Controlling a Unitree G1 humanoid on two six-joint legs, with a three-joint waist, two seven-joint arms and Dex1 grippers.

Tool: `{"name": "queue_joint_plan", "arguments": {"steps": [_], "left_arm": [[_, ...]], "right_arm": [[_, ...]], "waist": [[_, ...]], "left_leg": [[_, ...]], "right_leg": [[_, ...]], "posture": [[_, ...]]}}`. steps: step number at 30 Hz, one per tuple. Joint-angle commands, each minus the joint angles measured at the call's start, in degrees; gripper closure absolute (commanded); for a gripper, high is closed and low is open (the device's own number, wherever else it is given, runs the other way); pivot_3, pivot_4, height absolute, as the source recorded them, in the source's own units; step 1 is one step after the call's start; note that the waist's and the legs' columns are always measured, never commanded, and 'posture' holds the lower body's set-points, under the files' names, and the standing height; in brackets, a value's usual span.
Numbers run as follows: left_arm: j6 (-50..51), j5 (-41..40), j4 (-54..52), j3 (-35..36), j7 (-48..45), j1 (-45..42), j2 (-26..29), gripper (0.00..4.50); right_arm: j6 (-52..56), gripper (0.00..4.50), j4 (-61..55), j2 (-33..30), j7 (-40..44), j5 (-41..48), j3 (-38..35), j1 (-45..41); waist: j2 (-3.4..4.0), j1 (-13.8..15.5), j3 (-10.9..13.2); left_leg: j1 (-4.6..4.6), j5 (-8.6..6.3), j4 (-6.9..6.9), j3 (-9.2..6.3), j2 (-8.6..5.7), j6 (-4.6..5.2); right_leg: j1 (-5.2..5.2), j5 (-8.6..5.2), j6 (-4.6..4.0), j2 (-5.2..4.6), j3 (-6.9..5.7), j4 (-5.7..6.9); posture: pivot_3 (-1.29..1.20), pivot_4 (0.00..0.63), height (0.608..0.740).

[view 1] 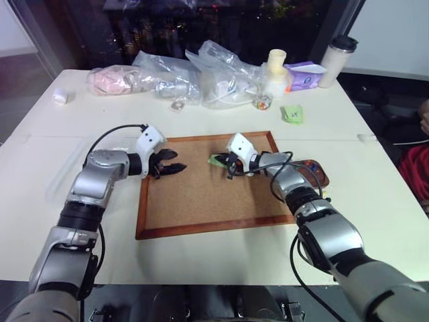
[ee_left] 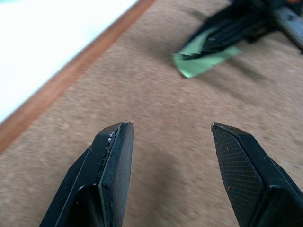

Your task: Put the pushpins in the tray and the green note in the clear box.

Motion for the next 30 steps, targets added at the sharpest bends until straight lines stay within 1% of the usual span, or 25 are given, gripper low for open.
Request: {"name": "queue_joint_plan", "arguments": {"steps": [1,6,11,15,18,22,30], "left_arm": [[-3.3,-1.1,4.8,1.0,-2.1,-3.4,-1.9,1.54],[-3.6,-4.3,14.6,2.3,-7.4,-8.7,-6.8,1.54],[-6.1,-4.8,26.1,3.9,-9.3,-14.3,-10.5,1.54],[-9.8,-3.2,33.6,4.2,-10.4,-17.4,-11.8,1.54],[-11.8,-2.6,38.7,4.2,-12.2,-19.6,-12.8,1.54],[-13.6,-1.6,43.3,4.7,-13.3,-21.4,-14.0,1.54],[-12.4,-2.0,46.3,6.8,-15.3,-23.4,-17.0,1.54]], "right_arm": [[2.8,4.47,-3.1,-1.0,1.3,1.4,-1.6,3.7],[9.5,4.47,-13.3,-1.2,4.1,6.0,-4.6,7.5],[16.6,4.47,-20.8,-1.4,5.6,9.1,-5.9,10.2],[23.2,4.47,-25.9,-1.3,6.1,13.1,-8.2,10.8],[30.7,4.47,-31.8,-1.9,7.7,17.7,-10.0,11.4],[36.7,4.47,-37.1,-2.8,8.1,20.5,-10.5,12.5],[39.1,4.47,-40.1,-3.1,6.7,21.3,-10.1,13.8]], "waist": [[0.0,0.1,0.0],[0.01,0.1,0.0],[0.01,-0.1,0.0],[0.02,-0.1,0.0],[0.01,-0.1,0.0],[0.01,-0.1,0.0],[0.01,0.0,0.0]], "left_leg": [[-0.01,0.0,-0.01,-0.01,-0.01,0.0],[-0.08,0.0,-0.01,0.0,-0.02,0.0],[-0.11,0.0,-0.04,0.02,-0.01,0.0],[-0.15,0.0,-0.06,0.03,-0.02,0.0],[-0.34,0.0,-0.05,0.05,-0.02,0.0],[-0.87,0.0,0.07,0.0,-0.03,0.01],[-1.0,0.0,0.07,-0.03,-0.07,0.01]], "right_leg": [[0.0,0.0,0.0,0.0,-0.01,-0.01],[-0.04,0.0,0.0,0.0,-0.03,-0.05],[-0.13,0.0,0.0,0.03,-0.02,-0.05],[-0.18,0.0,0.0,0.04,-0.02,-0.05],[-0.38,0.0,0.01,0.03,-0.01,-0.03],[-0.89,0.01,0.02,0.04,-0.03,0.04],[-1.0,0.01,0.02,0.03,-0.05,0.02]], "posture": [[0.0,0.15,0.737],[0.0,0.15,0.737],[0.0,0.15,0.737],[0.0,0.15,0.737],[0.0,0.15,0.737],[0.0,0.15,0.737],[0.0,0.15,0.737]]}}
